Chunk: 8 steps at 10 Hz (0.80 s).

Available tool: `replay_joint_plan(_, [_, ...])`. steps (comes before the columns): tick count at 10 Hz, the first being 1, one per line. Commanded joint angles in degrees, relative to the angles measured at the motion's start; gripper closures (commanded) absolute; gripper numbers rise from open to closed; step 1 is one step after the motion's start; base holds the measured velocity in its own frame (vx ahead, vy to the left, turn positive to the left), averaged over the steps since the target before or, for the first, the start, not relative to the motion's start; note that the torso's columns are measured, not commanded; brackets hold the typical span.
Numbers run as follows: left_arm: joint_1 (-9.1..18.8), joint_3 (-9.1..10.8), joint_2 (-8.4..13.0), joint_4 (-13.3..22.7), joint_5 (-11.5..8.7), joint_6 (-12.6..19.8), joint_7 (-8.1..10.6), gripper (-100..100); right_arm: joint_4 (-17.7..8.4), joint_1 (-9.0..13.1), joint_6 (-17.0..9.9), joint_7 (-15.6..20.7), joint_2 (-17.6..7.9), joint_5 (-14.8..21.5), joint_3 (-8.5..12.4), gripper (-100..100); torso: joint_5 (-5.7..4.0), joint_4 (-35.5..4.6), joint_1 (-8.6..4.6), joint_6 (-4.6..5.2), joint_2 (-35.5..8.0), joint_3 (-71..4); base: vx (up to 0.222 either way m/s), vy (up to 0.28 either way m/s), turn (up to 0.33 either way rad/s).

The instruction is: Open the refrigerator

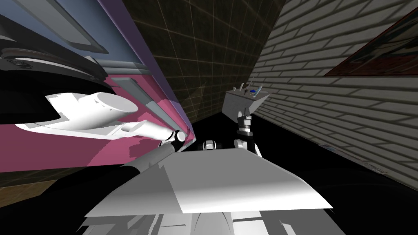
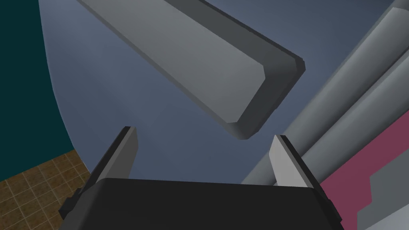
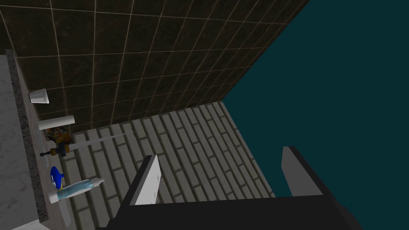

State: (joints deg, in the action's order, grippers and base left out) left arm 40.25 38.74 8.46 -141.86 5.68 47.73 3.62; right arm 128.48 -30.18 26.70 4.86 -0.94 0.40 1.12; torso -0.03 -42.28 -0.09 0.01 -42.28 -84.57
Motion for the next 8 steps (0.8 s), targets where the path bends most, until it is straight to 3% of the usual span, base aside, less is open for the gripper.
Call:
replay_joint_plan(1, [2.48, -0.32, -0.74, -0.11, 0.76, 2.54, 0.08, -100, 0.00, 0.00, 0.00, 0.00, 0.00, 0.00, 0.00, 0, 0.00, -0.01, 0.00, -0.01, -0.03, 0.01, -0.006, -0.035, -0.006])
replay_joint_plan(6, [3.62, 0.06, -7.39, -2.19, 1.00, 3.72, 0.15, -100, 0.00, 0.00, 0.00, 0.00, 0.00, 0.00, 0.00, 0, 0.04, 0.00, 0.14, -0.01, -0.01, 0.00, 0.002, -0.007, -0.001])
replay_joint_plan(7, [3.67, 0.08, -8.23, -2.44, 1.01, 3.78, 0.15, -100, 0.00, 0.00, 0.00, 0.00, 0.00, 0.00, 0.00, 0, 0.03, -0.01, 0.11, -0.02, -0.02, 0.01, 0.000, 0.000, 0.000])
replay_joint_plan(8, [3.55, 0.05, -7.68, -2.24, 1.01, 3.67, 0.15, -100, 0.00, 0.00, 0.00, 0.00, 0.00, 0.00, 0.00, 0, 0.03, -0.01, 0.09, -0.01, -0.02, 0.01, 0.000, 0.000, 0.000])
